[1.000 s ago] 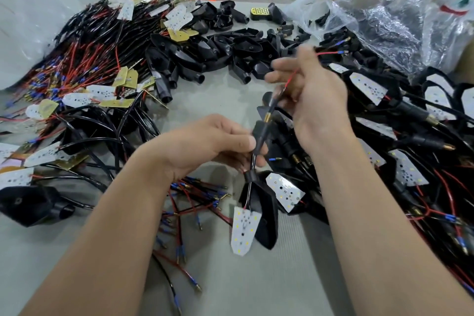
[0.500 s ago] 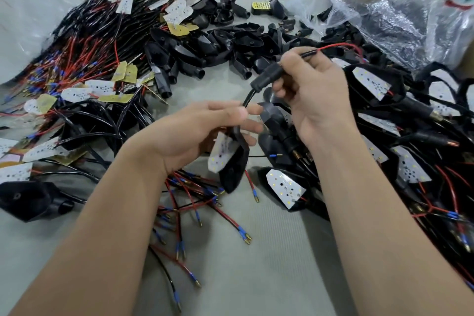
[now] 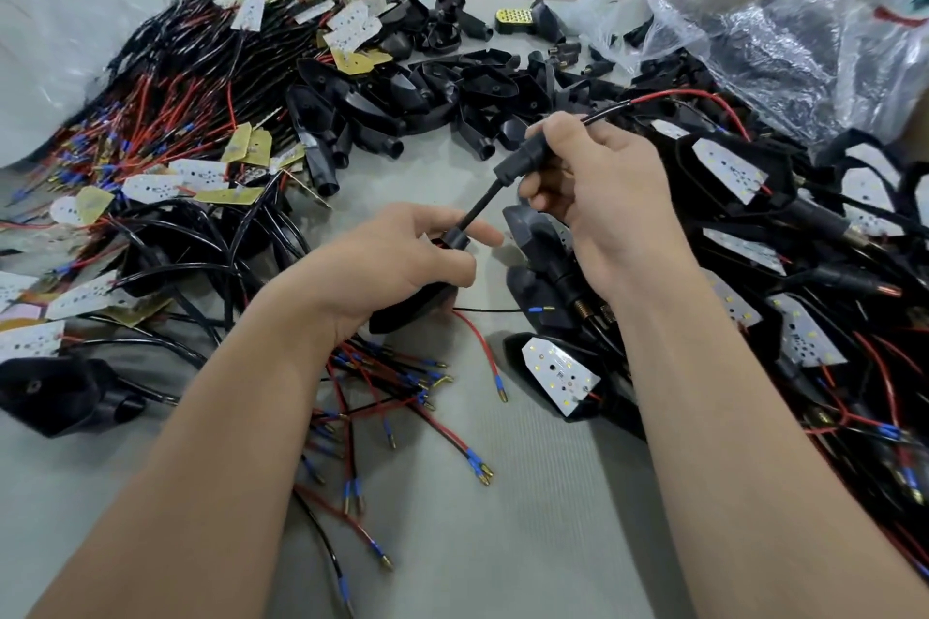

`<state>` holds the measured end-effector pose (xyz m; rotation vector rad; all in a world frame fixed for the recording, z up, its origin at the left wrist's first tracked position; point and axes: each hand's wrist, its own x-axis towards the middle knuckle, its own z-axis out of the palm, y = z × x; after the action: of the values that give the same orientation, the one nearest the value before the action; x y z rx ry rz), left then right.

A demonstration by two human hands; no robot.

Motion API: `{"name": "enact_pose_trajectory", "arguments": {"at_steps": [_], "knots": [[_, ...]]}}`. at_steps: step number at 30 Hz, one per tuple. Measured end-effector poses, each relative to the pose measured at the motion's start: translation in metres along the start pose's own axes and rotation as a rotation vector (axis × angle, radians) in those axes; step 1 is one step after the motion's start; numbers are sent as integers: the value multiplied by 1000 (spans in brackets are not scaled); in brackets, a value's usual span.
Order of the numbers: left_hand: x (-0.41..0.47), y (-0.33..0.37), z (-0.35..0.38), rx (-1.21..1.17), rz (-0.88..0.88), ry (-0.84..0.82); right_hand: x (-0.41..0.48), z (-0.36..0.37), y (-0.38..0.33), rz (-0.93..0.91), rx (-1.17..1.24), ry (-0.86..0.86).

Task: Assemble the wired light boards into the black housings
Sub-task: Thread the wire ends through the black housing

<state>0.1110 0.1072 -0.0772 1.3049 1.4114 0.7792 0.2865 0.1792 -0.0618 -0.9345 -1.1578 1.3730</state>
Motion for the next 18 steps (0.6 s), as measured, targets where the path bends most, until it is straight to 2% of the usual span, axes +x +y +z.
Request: {"name": "enact_pose_trajectory", "arguments": {"at_steps": [4,8,14,18], "knots": [[0,2,4,115,26,130,-1,-1,1,-5,-97,-64],[3,4,10,200,47,214,-2,2,1,13,-88,-98],[3,3,16,287,188,449,-2,2,0,1,-110,-82],[4,0,20,373,211,563,0,3,6,-20,-191,-51]]}}
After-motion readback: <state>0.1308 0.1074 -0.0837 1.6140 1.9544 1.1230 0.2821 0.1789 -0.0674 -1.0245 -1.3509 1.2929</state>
